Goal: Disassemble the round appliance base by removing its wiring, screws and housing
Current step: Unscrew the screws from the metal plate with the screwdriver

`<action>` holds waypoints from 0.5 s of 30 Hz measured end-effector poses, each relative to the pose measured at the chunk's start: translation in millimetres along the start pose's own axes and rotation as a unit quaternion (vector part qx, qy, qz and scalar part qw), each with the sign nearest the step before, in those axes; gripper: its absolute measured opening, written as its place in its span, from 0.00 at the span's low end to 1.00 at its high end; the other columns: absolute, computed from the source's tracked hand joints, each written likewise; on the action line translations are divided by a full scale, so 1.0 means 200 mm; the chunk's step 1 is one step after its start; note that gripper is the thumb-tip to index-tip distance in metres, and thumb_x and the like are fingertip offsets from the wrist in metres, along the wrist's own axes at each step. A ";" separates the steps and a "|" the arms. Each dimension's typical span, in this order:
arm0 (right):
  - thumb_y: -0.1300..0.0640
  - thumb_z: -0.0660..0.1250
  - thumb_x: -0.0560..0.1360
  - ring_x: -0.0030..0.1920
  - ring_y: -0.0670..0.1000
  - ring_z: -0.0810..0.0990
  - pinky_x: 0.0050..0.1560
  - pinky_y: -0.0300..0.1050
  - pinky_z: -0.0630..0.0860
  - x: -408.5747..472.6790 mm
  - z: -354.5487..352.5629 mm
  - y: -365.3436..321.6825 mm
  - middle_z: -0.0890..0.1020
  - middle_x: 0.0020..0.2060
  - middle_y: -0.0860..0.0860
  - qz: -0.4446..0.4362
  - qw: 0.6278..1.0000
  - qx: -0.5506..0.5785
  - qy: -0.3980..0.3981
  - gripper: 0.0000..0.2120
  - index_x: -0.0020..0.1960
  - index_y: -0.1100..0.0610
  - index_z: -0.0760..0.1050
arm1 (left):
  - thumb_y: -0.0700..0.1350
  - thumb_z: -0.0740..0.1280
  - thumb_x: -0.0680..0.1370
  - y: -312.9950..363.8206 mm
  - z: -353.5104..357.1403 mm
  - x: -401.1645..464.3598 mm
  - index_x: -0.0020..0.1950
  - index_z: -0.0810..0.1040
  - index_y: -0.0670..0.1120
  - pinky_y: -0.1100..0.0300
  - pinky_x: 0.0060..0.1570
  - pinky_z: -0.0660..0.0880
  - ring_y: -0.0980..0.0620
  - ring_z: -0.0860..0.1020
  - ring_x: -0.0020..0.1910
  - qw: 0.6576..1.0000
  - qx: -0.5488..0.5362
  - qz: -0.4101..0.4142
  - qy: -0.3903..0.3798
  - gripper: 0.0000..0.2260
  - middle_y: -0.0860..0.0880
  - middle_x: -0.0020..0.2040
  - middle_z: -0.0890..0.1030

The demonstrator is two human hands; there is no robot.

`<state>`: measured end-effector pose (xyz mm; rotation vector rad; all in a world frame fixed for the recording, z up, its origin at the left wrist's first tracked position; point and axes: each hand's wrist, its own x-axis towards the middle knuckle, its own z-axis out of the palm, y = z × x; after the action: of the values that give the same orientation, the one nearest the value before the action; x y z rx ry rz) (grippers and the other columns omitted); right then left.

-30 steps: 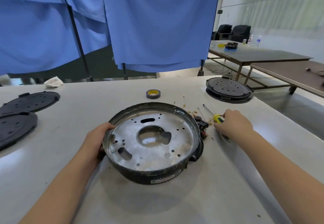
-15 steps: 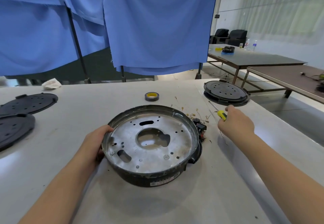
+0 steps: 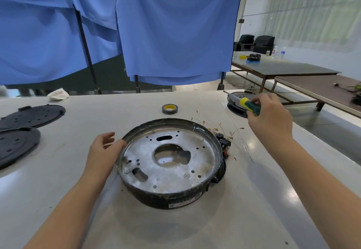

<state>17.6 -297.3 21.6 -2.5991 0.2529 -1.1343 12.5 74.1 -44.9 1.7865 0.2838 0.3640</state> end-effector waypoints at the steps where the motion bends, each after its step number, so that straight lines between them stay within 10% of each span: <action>1: 0.58 0.71 0.72 0.47 0.55 0.78 0.43 0.46 0.73 0.00 -0.01 -0.02 0.77 0.51 0.53 -0.004 0.999 0.049 -0.001 0.13 0.56 0.56 0.76 | 0.44 0.70 0.73 0.01 -0.01 -0.01 0.64 0.73 0.48 0.56 0.51 0.71 0.51 0.75 0.56 0.999 0.023 0.041 0.021 0.20 0.50 0.58 0.76; 9: 0.58 0.77 0.68 0.46 0.45 0.79 0.50 0.41 0.77 -0.10 -0.06 -0.29 0.80 0.46 0.44 -0.088 0.952 0.278 -0.094 0.14 0.51 0.52 0.79 | 0.42 0.73 0.73 0.12 -0.01 -0.14 0.65 0.74 0.46 0.60 0.58 0.70 0.54 0.74 0.58 0.917 0.148 0.366 0.051 0.21 0.51 0.59 0.76; 15: 0.56 0.81 0.60 0.38 0.41 0.82 0.39 0.29 0.74 -0.11 -0.09 -0.38 0.85 0.39 0.41 -0.016 0.858 0.424 -0.290 0.15 0.45 0.47 0.84 | 0.43 0.69 0.75 0.17 -0.02 -0.18 0.65 0.76 0.42 0.73 0.63 0.63 0.57 0.72 0.60 0.881 0.174 0.437 0.047 0.19 0.52 0.60 0.75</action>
<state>-7.7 -222.6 44.7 -1.9794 -0.3561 -0.2763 -22.6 55.1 -15.2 2.1817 -0.4549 1.0952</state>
